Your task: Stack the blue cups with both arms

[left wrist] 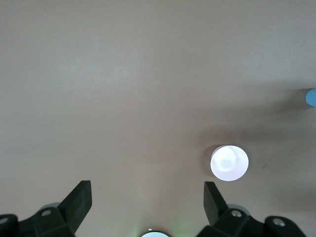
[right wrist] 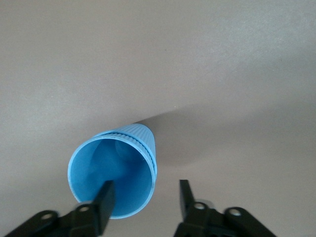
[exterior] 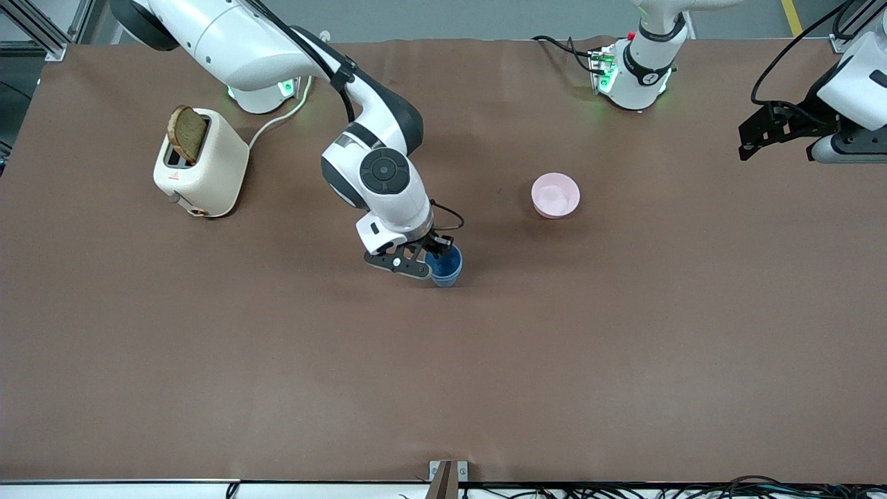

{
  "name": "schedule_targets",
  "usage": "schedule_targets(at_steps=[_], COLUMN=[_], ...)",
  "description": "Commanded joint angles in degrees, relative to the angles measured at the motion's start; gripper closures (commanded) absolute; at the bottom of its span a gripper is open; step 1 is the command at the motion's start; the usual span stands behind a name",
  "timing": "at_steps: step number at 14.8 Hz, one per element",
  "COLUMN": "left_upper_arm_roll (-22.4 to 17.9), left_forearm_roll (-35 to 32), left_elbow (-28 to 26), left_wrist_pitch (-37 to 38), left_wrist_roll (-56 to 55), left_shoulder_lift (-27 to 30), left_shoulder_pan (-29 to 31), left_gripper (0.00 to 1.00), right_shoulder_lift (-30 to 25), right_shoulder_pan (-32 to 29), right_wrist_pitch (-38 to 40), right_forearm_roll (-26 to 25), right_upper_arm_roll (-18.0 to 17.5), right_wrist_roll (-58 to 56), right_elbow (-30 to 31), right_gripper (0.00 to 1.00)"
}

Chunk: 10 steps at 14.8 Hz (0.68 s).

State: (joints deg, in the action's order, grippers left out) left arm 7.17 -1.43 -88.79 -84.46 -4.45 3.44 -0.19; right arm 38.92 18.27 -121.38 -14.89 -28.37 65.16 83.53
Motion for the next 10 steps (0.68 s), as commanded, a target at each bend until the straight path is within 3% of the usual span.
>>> schedule_targets(at_steps=[1, 4, 7, 10], left_upper_arm_roll=[-0.3, -0.3, -0.3, -0.3], left_forearm_roll=[0.9, 0.9, 0.9, 0.8], left_elbow=[0.5, 0.6, 0.6, 2.3], left_wrist_pitch=[-0.4, -0.4, -0.4, -0.4], left_wrist_roll=[0.8, 0.8, 0.9, 0.9], left_shoulder_lift=[0.3, 0.2, -0.1, -1.0], left_shoulder_pan=[0.3, 0.3, 0.2, 0.2], left_gripper=[0.00, 0.00, 0.00, 0.00], right_shoulder_lift=[-2.9, -10.9, -19.3, -23.8], right_shoulder_pan=[-1.0, -4.8, -11.7, -16.9], right_wrist_pitch=[1.0, 10.6, 16.5, 21.2], right_forearm_roll=[-2.8, -8.4, -8.1, -7.4], right_upper_arm_roll=[-0.7, -0.7, -0.6, 1.4], right_wrist_roll=[0.8, 0.6, -3.6, -11.5], right_elbow=[0.0, 0.1, 0.7, 0.3], right_gripper=[0.00, 0.00, 0.00, 0.00])
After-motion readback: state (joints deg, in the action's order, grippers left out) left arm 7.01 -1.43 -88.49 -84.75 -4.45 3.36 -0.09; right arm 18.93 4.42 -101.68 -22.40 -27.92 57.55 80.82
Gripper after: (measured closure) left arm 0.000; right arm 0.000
